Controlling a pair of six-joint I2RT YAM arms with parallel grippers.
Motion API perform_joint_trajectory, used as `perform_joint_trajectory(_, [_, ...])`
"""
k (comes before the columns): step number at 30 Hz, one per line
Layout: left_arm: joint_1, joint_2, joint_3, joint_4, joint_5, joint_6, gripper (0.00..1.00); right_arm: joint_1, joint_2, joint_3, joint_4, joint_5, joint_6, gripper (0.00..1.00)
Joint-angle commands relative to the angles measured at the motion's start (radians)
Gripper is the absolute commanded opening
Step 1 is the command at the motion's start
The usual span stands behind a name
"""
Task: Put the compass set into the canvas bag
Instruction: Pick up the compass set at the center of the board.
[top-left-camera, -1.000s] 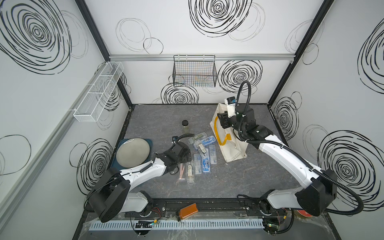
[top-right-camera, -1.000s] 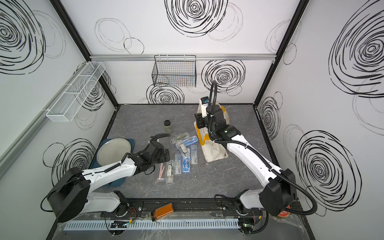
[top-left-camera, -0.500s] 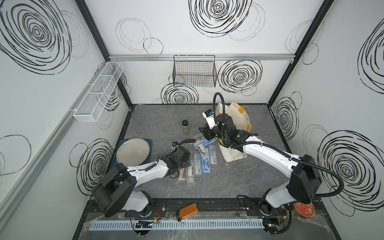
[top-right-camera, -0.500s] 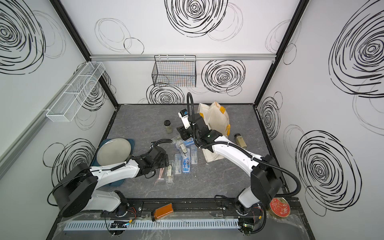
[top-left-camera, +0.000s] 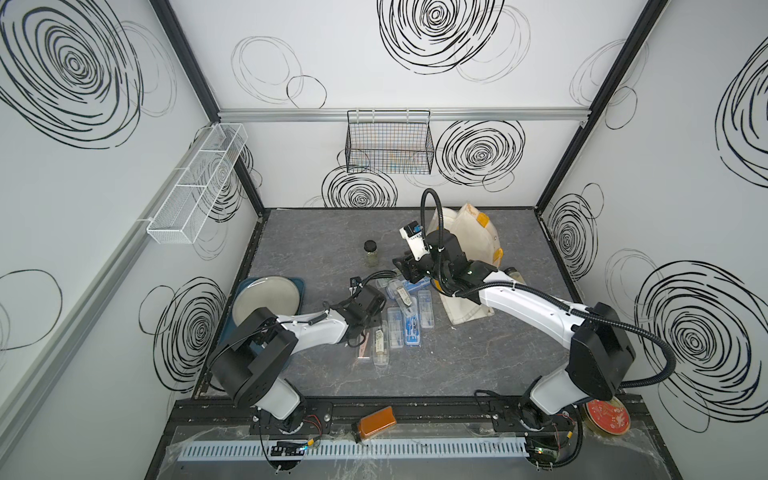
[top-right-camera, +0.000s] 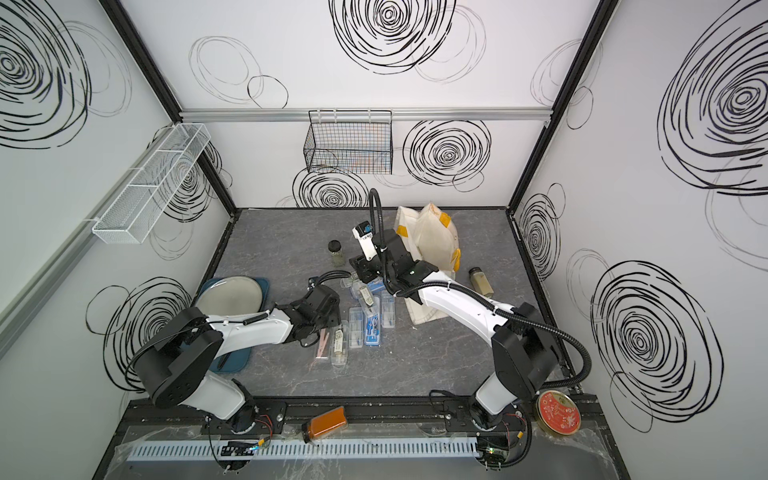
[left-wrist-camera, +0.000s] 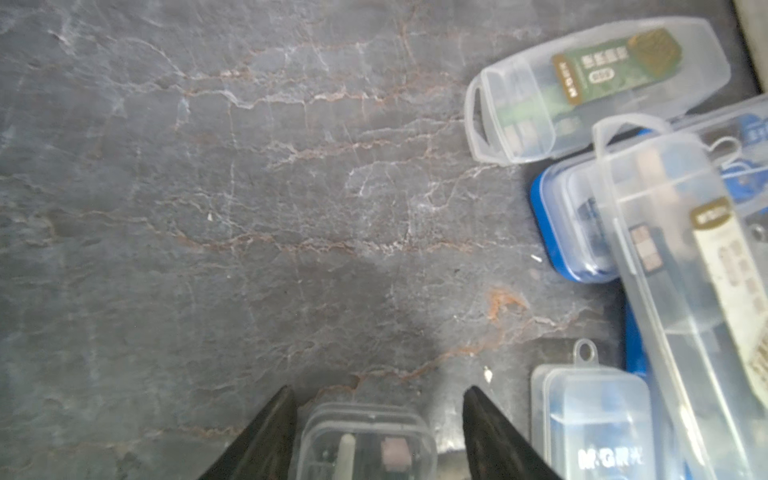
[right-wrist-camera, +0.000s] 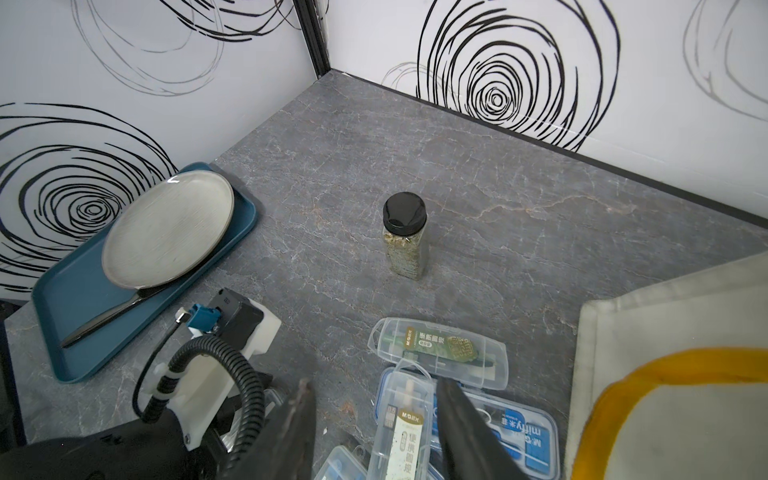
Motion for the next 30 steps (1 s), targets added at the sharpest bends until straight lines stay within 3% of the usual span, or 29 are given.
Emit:
perform_joint_trajectory(1, [0.006, 0.034, 0.0, -0.031, 0.038, -0.016, 0.63, 0.007, 0.015, 0.005, 0.023, -0.015, 0.014, 0.5])
perform_joint_trajectory(16, [0.006, -0.004, 0.038, -0.233, 0.017, 0.032, 0.65, 0.007, 0.036, 0.014, 0.021, -0.042, 0.018, 0.51])
perform_joint_trajectory(23, [0.006, 0.044, 0.069, -0.261, 0.018, 0.032, 0.65, 0.008, 0.036, 0.003, 0.037, -0.047, 0.024, 0.51])
perform_joint_trajectory(30, [0.002, 0.101, 0.093, -0.233, 0.025, 0.024, 0.57, 0.006, 0.036, 0.001, 0.038, -0.047, 0.014, 0.51])
